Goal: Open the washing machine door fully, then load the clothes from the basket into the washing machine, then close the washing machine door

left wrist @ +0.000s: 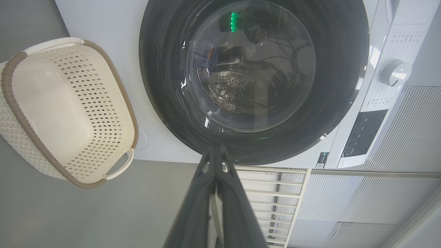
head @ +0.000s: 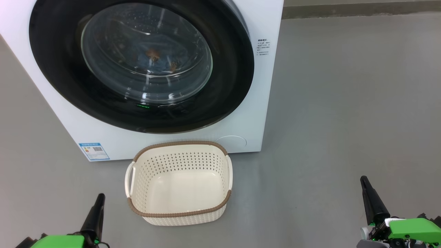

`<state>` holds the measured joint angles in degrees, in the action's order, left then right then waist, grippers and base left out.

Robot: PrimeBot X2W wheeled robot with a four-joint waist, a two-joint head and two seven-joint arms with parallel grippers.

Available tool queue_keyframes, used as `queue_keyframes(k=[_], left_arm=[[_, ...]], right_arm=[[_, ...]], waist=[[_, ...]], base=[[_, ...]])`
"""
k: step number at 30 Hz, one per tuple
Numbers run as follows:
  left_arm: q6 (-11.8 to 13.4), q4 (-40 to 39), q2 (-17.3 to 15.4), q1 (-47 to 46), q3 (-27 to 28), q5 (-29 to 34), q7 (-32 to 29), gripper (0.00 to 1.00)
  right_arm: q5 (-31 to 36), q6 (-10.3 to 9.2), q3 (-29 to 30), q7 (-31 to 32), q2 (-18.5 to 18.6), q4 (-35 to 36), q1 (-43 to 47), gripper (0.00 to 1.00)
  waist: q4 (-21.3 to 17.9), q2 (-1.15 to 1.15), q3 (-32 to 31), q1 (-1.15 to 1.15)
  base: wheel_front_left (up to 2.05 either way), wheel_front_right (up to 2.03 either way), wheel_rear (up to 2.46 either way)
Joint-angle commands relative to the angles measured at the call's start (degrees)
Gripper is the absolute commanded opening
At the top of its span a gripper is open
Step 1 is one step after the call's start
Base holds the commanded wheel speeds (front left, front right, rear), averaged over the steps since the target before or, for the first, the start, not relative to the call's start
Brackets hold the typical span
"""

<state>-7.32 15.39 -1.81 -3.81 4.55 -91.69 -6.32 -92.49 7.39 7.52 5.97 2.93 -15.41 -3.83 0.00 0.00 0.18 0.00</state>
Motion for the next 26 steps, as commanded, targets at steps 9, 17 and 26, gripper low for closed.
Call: queue_keyframes(k=[9,17,26], left_arm=[[-0.2,-1.4,-1.1,-2.4,2.0,-0.5,-0.2,0.0],[-0.2,-1.4,-1.1,-2.4,2.0,-0.5,-0.2,0.0],[-0.2,-1.4,-1.1,-2.4,2.0,-0.5,-0.2,0.0]], right_arm=[[0.2,0.1,-1.2,0.4,0.1,1.4,-2.3,0.0],[0.2,0.1,-1.1,0.4,0.1,1.4,-2.3,0.0],[0.2,0.1,-1.1,0.4,0.1,1.4,-2.3,0.0]], waist=[[0.0,0.0,0.0,0.0],[0.0,0.0,0.0,0.0],[0.0,0.0,0.0,0.0]], base=[[0.0,0.0,0.0],[0.0,0.0,0.0],[0.0,0.0,0.0]])
